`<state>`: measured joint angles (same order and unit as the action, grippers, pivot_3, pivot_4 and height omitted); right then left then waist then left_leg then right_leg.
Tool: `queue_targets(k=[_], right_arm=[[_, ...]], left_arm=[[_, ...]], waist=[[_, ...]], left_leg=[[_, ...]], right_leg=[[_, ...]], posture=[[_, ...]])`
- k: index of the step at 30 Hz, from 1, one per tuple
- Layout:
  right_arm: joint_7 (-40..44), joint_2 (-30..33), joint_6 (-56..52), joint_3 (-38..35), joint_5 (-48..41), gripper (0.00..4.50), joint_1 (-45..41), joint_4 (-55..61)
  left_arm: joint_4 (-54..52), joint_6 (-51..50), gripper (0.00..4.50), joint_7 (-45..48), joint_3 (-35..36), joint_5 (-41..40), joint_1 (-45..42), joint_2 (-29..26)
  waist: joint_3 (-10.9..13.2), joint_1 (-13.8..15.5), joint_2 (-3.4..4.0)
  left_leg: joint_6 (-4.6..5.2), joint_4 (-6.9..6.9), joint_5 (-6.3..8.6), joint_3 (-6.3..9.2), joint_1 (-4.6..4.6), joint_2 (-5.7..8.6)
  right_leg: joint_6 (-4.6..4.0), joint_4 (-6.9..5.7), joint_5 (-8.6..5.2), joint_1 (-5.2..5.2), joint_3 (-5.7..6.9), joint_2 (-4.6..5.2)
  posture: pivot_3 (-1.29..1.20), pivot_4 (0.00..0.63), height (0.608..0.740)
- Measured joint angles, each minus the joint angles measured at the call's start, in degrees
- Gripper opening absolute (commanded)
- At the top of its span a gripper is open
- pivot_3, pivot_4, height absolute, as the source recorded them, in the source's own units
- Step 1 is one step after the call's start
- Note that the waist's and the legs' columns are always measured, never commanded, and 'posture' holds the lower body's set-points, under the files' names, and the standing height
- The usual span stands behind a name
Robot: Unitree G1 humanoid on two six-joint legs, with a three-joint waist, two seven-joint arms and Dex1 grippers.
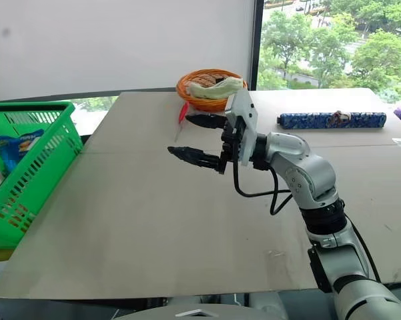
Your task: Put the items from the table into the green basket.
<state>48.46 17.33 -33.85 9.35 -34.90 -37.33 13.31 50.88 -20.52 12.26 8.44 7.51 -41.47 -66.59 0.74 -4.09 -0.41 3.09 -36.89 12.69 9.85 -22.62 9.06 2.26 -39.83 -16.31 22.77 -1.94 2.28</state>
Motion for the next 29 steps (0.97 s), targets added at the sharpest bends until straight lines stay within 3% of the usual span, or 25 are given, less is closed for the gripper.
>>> queue_targets(k=[4, 8, 10, 13, 16, 20, 29], right_arm=[[-0.1, 1.1, -0.1, -0.1, 0.4, 4.50, 1.0, 0.4], [-0.3, 2.6, 0.1, -1.2, 0.7, 4.50, 3.4, 0.4], [-1.6, 3.1, 2.1, -1.9, 2.6, 4.50, 7.4, -0.1], [-2.5, 3.7, 4.2, -1.5, 5.4, 4.50, 10.9, -1.7], [-3.6, 6.8, 7.1, -3.7, 8.7, 4.50, 16.6, -5.3], [-3.9, 12.0, 13.3, -4.8, 15.0, 4.50, 24.2, -11.2], [-4.1, 11.7, 19.7, -7.6, 18.2, 4.50, 30.1, -14.7]], left_arm=[[1.0, 5.9, 4.48, 1.0, 0.2, -0.8, -4.1, 2.2], [-3.5, 14.6, 4.48, 9.6, 0.6, -5.0, -3.8, 6.5], [-14.0, 14.6, 4.48, 20.7, 3.5, -14.8, 3.9, 14.1], [-22.4, 12.0, 4.48, 27.2, 2.4, -19.2, 13.2, 17.9], [-39.1, 5.8, 4.48, 33.0, -0.6, -25.8, 28.1, 24.7], [-52.3, 0.1, 4.48, 30.2, -5.5, -27.0, 38.2, 31.7], [-55.3, -2.4, 4.48, 28.7, -5.5, -26.8, 41.7, 32.2]], waist=[[0.0, 0.3, -0.06], [0.0, 0.2, -0.02], [-0.2, -0.2, 0.38], [-0.2, -1.8, 0.44], [-0.1, -3.8, 0.47], [-0.1, -4.6, 0.44], [0.2, -3.8, 1.01]], left_leg=[[-0.01, -0.01, 0.00, 0.00, -0.01, 0.01], [-0.01, -0.01, 0.00, -0.06, -0.01, 0.03], [0.08, 0.02, -0.03, -0.20, 0.01, 0.04], [0.06, 0.06, -0.05, -0.30, -0.06, 0.01], [0.09, 0.13, -0.04, -0.45, -0.02, 0.00], [0.32, 0.12, 0.11, -0.49, 0.00, -0.10], [-0.01, 0.12, 0.25, -0.51, 0.96, -0.29]], right_leg=[[0.00, 0.04, 0.00, -0.02, 0.03, 0.03], [-0.02, 0.05, 0.00, -0.04, 0.00, 0.09], [-0.03, 0.06, 0.00, -0.03, -0.12, 0.13], [-0.04, 0.02, 0.00, 0.07, -0.26, 0.10], [-0.05, 0.06, 0.00, 0.08, -0.40, 0.10], [-0.05, 0.12, -0.01, 0.04, -0.40, 0.02], [0.15, 0.20, -0.23, -0.99, -0.33, -0.08]], posture=[[-0.09, 0.000, 0.740], [-0.11, 0.000, 0.740], [-0.11, 0.000, 0.740], [-0.12, 0.000, 0.740], [-0.15, 0.000, 0.740], [-0.17, 0.000, 0.740], [-0.17, 0.000, 0.740]])
